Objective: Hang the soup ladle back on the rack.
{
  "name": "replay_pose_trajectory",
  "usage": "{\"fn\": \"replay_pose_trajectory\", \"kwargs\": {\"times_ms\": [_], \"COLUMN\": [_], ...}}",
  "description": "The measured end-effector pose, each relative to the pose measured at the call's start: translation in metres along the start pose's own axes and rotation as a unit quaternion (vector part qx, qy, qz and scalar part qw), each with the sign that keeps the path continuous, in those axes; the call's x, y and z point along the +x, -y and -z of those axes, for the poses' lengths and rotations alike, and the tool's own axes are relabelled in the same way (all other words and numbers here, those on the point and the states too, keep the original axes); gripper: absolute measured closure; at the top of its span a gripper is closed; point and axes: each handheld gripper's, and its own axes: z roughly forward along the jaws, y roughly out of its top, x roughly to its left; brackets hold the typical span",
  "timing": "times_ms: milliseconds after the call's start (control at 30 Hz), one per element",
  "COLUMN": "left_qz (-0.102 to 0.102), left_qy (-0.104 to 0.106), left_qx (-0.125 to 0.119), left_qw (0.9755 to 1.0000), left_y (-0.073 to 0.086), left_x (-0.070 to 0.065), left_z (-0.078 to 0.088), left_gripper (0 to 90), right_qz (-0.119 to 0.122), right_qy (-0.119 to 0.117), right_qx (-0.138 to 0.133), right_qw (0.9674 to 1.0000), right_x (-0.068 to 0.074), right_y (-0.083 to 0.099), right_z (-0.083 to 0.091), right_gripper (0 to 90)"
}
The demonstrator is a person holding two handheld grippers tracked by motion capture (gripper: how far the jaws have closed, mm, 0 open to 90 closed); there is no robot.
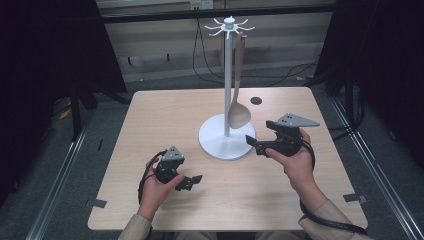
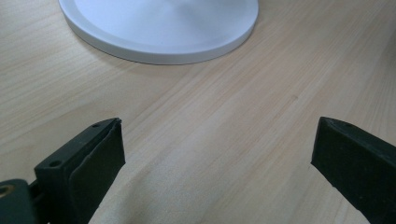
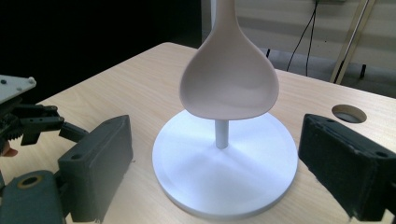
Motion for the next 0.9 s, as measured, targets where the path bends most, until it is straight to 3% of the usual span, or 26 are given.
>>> {"fn": "replay_pose_trajectory", "kwargs": {"times_ms": [333, 900], "left_qz": [-0.002, -0.009], "left_qy": [0.0, 0.004], "left_qx": [0.0, -0.001], "left_qw": [1.0, 0.9999], "left_y": [0.0, 0.001], "left_x": [0.0, -0.001], "left_z": [0.0, -0.001], "left_gripper": [2.4, 2.4], "right_qz": [0.009, 0.005], "right_qy": [-0.006, -0.014], "right_qx": [0.009, 0.026], "right_qw": [0.9999, 0.9995], "right_x": [0.003, 0.005], "right_y": [0.022, 0.058], "right_z": [0.002, 0.003], "right_gripper": [9.9, 10.0]}}
